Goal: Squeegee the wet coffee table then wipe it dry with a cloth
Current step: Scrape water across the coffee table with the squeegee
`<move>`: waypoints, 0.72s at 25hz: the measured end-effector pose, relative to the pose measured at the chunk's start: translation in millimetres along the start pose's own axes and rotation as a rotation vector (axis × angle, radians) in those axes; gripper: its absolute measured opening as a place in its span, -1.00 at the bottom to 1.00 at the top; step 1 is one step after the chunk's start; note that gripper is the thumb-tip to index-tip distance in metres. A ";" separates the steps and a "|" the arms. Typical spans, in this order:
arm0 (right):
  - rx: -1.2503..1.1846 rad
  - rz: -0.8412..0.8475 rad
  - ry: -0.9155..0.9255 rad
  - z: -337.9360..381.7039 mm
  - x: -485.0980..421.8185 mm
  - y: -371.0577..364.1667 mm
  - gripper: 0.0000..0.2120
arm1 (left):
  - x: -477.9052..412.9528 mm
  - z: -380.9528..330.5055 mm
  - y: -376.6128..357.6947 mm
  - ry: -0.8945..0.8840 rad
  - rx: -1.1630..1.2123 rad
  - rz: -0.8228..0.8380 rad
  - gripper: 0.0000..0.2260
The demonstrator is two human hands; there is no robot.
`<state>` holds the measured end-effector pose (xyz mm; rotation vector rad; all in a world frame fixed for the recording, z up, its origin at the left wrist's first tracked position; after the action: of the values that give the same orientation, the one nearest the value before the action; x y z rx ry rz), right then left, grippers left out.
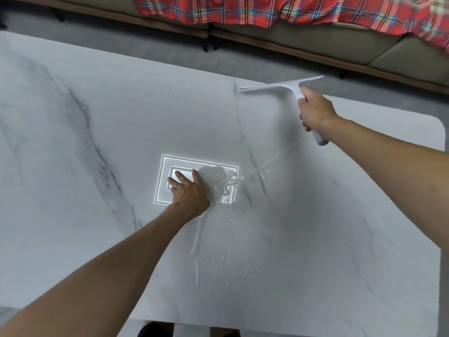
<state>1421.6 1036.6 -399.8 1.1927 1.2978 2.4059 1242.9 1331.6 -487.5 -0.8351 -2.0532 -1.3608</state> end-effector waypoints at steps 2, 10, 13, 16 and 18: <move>0.071 -0.007 -0.022 -4.0 3.4 -12.0 -0.59 | -2.4 -1.0 1.8 0.002 0.013 0.009 -0.28; 0.279 0.094 -0.042 -160.4 128.8 -37.6 -0.56 | -0.4 -3.0 5.9 -0.013 0.011 0.053 -0.29; 0.309 0.160 -0.106 -173.4 155.2 -28.6 -0.56 | 1.1 -0.3 5.4 -0.039 0.001 0.063 -0.27; 0.282 0.053 0.019 -121.0 123.7 -13.8 -0.57 | 0.3 1.9 5.5 -0.054 -0.014 0.062 -0.28; 0.220 0.012 0.061 -65.6 87.2 -13.3 -0.60 | -0.5 2.5 4.4 -0.050 -0.019 0.041 -0.29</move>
<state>1313.7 1044.4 -380.1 1.1896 1.6130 2.3740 1246.3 1335.2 -486.1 -0.9238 -2.0522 -1.3521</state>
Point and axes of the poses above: each hand's wrist, its own x-axis away from the middle knuckle, its own y-axis out of the back of the hand, z = x × y, the point moved 5 cm from there along -x, towards the middle knuckle, and after that the axes turned 14 degrees about -y, right-handed, at the moved point
